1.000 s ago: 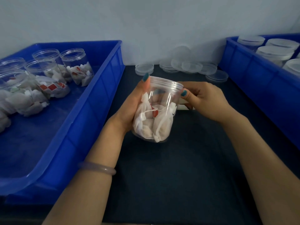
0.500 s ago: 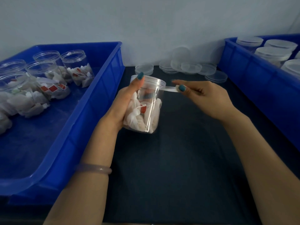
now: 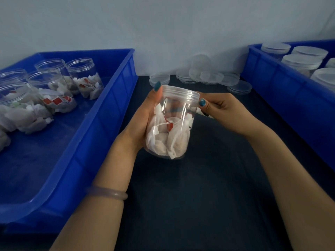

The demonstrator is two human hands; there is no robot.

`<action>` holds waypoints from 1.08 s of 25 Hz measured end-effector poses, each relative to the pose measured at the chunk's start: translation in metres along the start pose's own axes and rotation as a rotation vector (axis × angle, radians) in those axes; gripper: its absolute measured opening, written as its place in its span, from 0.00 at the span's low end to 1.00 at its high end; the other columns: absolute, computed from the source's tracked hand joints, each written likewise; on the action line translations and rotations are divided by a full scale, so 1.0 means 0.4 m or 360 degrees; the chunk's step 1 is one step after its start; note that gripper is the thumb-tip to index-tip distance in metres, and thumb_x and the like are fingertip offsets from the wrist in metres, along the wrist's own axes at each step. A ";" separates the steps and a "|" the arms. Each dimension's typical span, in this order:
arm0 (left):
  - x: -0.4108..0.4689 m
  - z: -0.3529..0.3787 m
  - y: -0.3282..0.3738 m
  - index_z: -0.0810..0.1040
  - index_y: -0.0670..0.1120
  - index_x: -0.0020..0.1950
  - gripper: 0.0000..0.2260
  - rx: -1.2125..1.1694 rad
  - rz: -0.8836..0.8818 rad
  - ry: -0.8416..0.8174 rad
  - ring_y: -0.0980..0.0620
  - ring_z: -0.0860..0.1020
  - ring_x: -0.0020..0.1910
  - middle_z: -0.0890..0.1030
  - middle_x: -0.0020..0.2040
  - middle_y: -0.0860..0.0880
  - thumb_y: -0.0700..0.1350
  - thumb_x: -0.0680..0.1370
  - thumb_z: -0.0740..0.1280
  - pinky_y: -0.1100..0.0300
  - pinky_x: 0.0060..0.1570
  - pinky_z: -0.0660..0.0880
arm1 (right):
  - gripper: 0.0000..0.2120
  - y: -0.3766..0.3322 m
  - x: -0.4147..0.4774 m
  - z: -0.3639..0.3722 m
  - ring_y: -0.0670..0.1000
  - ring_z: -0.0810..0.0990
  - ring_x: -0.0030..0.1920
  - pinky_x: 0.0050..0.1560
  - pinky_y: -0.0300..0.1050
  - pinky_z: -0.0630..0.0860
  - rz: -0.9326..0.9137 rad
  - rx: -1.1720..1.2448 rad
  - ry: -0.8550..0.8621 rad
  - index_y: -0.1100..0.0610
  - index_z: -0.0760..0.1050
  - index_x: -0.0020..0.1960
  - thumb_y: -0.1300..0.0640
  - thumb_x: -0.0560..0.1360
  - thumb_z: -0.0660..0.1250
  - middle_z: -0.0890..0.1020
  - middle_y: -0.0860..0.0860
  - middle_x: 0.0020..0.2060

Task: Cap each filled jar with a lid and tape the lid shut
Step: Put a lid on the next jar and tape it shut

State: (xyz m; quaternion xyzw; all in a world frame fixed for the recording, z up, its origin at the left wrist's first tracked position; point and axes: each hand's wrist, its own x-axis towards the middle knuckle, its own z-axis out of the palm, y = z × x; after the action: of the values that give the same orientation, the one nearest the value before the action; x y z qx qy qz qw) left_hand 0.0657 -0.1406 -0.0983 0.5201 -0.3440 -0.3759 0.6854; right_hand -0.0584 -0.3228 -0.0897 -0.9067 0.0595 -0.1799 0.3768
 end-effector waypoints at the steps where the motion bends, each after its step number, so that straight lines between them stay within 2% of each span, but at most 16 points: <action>1: 0.000 0.000 -0.001 0.87 0.57 0.51 0.23 -0.0013 -0.0011 -0.0029 0.51 0.84 0.53 0.86 0.52 0.50 0.70 0.66 0.66 0.58 0.46 0.81 | 0.19 -0.002 0.000 -0.001 0.42 0.75 0.38 0.52 0.59 0.76 -0.0011 0.0001 0.0006 0.28 0.70 0.60 0.30 0.71 0.54 0.79 0.33 0.34; 3: 0.002 0.000 -0.004 0.86 0.58 0.52 0.25 -0.0042 -0.0027 -0.0065 0.50 0.84 0.55 0.86 0.54 0.50 0.71 0.65 0.69 0.58 0.47 0.81 | 0.18 -0.007 -0.001 -0.003 0.40 0.76 0.38 0.49 0.52 0.77 -0.0049 0.0005 -0.0014 0.28 0.69 0.60 0.31 0.72 0.54 0.78 0.29 0.36; 5: 0.007 -0.002 -0.011 0.86 0.59 0.53 0.23 -0.0057 0.0002 -0.0085 0.52 0.83 0.56 0.85 0.55 0.52 0.71 0.66 0.68 0.59 0.48 0.81 | 0.18 -0.011 -0.005 -0.005 0.34 0.77 0.40 0.46 0.36 0.72 -0.0105 0.0011 -0.0058 0.32 0.69 0.63 0.34 0.75 0.54 0.76 0.22 0.40; 6: 0.008 -0.004 -0.013 0.85 0.59 0.54 0.23 -0.0061 0.0024 -0.0088 0.51 0.83 0.57 0.85 0.56 0.51 0.70 0.68 0.67 0.59 0.50 0.80 | 0.19 -0.010 -0.007 -0.007 0.33 0.77 0.42 0.48 0.32 0.72 -0.0120 0.0036 -0.0067 0.34 0.70 0.65 0.36 0.76 0.55 0.76 0.21 0.45; 7: 0.011 -0.007 -0.015 0.85 0.58 0.56 0.23 -0.0043 0.0048 -0.0072 0.50 0.82 0.58 0.85 0.57 0.50 0.70 0.69 0.67 0.59 0.51 0.80 | 0.20 -0.007 -0.007 -0.009 0.33 0.78 0.46 0.51 0.34 0.73 -0.0121 0.0066 -0.0065 0.37 0.70 0.66 0.37 0.76 0.56 0.77 0.22 0.52; 9: 0.016 -0.005 -0.015 0.85 0.56 0.57 0.26 0.0076 0.0079 0.0021 0.48 0.82 0.59 0.84 0.58 0.48 0.71 0.68 0.67 0.57 0.53 0.80 | 0.22 -0.002 -0.004 -0.012 0.36 0.77 0.57 0.62 0.46 0.75 -0.0091 0.0061 -0.0048 0.36 0.71 0.67 0.34 0.74 0.57 0.74 0.28 0.64; 11: 0.024 0.001 -0.016 0.82 0.54 0.59 0.32 0.0249 0.0146 0.0220 0.49 0.82 0.59 0.84 0.59 0.48 0.74 0.65 0.68 0.52 0.56 0.79 | 0.20 -0.002 0.000 -0.011 0.38 0.78 0.55 0.60 0.51 0.76 -0.0021 -0.0039 -0.0026 0.29 0.71 0.63 0.30 0.72 0.55 0.74 0.24 0.60; 13: 0.036 0.004 -0.027 0.78 0.54 0.61 0.30 0.0512 0.0384 0.0528 0.54 0.82 0.57 0.82 0.57 0.52 0.73 0.68 0.66 0.49 0.58 0.79 | 0.18 -0.007 0.001 -0.005 0.37 0.79 0.50 0.55 0.49 0.78 0.0085 -0.0146 0.0057 0.24 0.70 0.58 0.27 0.70 0.54 0.76 0.20 0.49; 14: 0.040 0.007 -0.033 0.77 0.52 0.61 0.27 0.0617 0.0523 0.0631 0.55 0.81 0.56 0.82 0.57 0.52 0.69 0.72 0.64 0.47 0.59 0.78 | 0.18 -0.007 0.002 0.000 0.39 0.80 0.49 0.53 0.50 0.79 0.0129 -0.0169 0.0105 0.23 0.70 0.57 0.26 0.68 0.54 0.79 0.23 0.49; 16: 0.041 0.018 -0.039 0.76 0.49 0.64 0.25 0.0741 0.0637 0.0697 0.54 0.80 0.58 0.82 0.58 0.52 0.65 0.77 0.58 0.44 0.61 0.77 | 0.24 -0.005 0.002 0.006 0.43 0.82 0.46 0.51 0.51 0.80 0.0175 -0.0163 0.0148 0.24 0.71 0.60 0.24 0.65 0.55 0.84 0.37 0.51; 17: 0.041 0.021 -0.042 0.75 0.50 0.66 0.27 0.0792 0.0627 0.0682 0.55 0.80 0.59 0.81 0.60 0.54 0.67 0.78 0.57 0.48 0.61 0.77 | 0.27 -0.005 0.000 0.008 0.43 0.82 0.41 0.48 0.49 0.80 0.0186 -0.0140 0.0147 0.25 0.71 0.62 0.24 0.65 0.56 0.85 0.41 0.47; 19: 0.039 0.023 -0.047 0.70 0.54 0.71 0.34 0.0874 0.0560 0.0589 0.63 0.78 0.59 0.79 0.60 0.61 0.73 0.71 0.62 0.62 0.56 0.78 | 0.28 -0.009 -0.003 0.011 0.42 0.79 0.33 0.41 0.44 0.78 0.0177 -0.0092 0.0122 0.28 0.71 0.65 0.26 0.66 0.58 0.85 0.42 0.43; 21: 0.043 0.018 -0.051 0.65 0.55 0.74 0.42 0.0968 0.0493 0.0583 0.67 0.76 0.59 0.76 0.59 0.64 0.71 0.64 0.71 0.69 0.53 0.76 | 0.27 -0.009 -0.002 0.015 0.41 0.81 0.42 0.47 0.45 0.79 0.0116 -0.0179 0.0105 0.32 0.69 0.69 0.30 0.71 0.59 0.84 0.38 0.54; 23: 0.048 0.010 -0.047 0.67 0.53 0.72 0.45 0.0996 0.0422 0.0674 0.66 0.77 0.57 0.76 0.59 0.62 0.69 0.60 0.74 0.66 0.54 0.77 | 0.27 -0.006 -0.002 0.014 0.45 0.80 0.54 0.56 0.50 0.76 0.0097 -0.0293 0.0061 0.34 0.65 0.73 0.32 0.74 0.55 0.81 0.40 0.61; 25: 0.047 0.004 -0.039 0.70 0.50 0.69 0.44 0.0919 0.0367 0.0724 0.66 0.79 0.52 0.79 0.55 0.60 0.68 0.59 0.77 0.61 0.51 0.80 | 0.26 -0.003 -0.003 0.010 0.48 0.80 0.55 0.56 0.51 0.75 0.0103 -0.0399 0.0030 0.32 0.63 0.73 0.32 0.76 0.50 0.83 0.41 0.54; 27: 0.046 0.001 -0.031 0.72 0.47 0.68 0.43 0.0812 0.0341 0.0716 0.66 0.81 0.50 0.81 0.51 0.61 0.65 0.58 0.77 0.63 0.46 0.80 | 0.24 -0.003 -0.005 0.008 0.47 0.80 0.45 0.48 0.48 0.75 0.0068 -0.0546 0.0078 0.32 0.64 0.72 0.34 0.78 0.47 0.82 0.43 0.39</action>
State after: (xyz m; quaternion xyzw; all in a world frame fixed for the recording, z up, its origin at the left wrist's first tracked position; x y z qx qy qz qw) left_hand 0.0724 -0.1591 -0.1089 0.7053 -0.3198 -0.0800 0.6275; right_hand -0.0591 -0.3195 -0.0915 -0.9515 0.1178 -0.1811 0.2189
